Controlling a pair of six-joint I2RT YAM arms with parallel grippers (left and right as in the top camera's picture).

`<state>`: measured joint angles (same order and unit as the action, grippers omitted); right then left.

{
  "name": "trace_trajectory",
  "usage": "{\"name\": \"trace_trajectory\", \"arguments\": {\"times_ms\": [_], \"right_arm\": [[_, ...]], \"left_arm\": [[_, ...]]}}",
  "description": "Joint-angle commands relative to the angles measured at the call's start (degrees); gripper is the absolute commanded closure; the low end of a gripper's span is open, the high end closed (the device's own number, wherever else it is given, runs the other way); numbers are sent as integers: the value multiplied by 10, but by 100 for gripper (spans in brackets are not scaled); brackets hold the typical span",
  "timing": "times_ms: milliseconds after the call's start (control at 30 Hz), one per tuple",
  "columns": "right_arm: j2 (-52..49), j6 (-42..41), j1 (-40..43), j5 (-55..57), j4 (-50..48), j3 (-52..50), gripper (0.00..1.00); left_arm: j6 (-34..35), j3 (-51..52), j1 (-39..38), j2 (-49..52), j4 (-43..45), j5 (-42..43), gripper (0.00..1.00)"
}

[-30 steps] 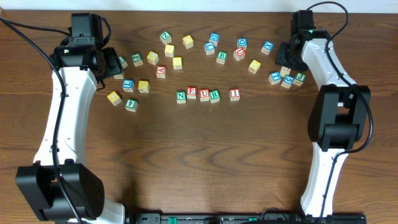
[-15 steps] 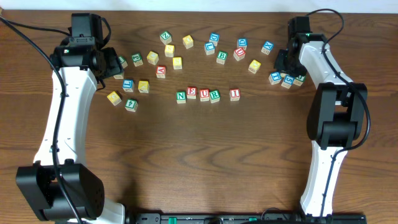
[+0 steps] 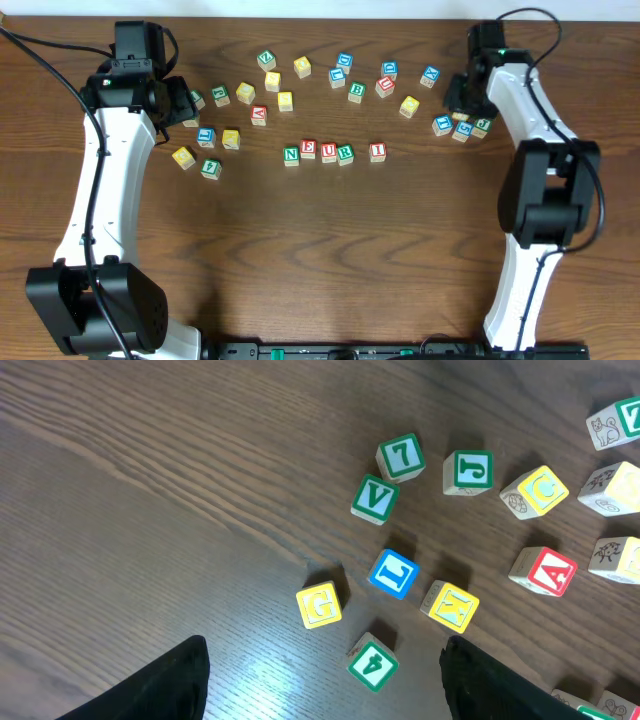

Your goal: Spell out NEURIPS

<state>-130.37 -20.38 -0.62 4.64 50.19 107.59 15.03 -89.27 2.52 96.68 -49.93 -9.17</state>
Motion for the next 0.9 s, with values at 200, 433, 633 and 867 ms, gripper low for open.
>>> {"name": "trace_trajectory", "arguments": {"times_ms": [200, 433, 633, 867], "right_arm": [[121, -2, -34, -137, 75, 4, 78], [117, -53, -75, -126, 121, -42, 80], [117, -140, -90, -92, 62, -134, 80], [117, -215, -91, -62, -15, -205, 80]], "left_arm": [[3, 7, 2, 4, -2, -3, 27], [3, 7, 2, 4, -2, -3, 27], [3, 7, 2, 4, -2, -3, 27], [3, 7, 2, 4, -2, -3, 27]]}}
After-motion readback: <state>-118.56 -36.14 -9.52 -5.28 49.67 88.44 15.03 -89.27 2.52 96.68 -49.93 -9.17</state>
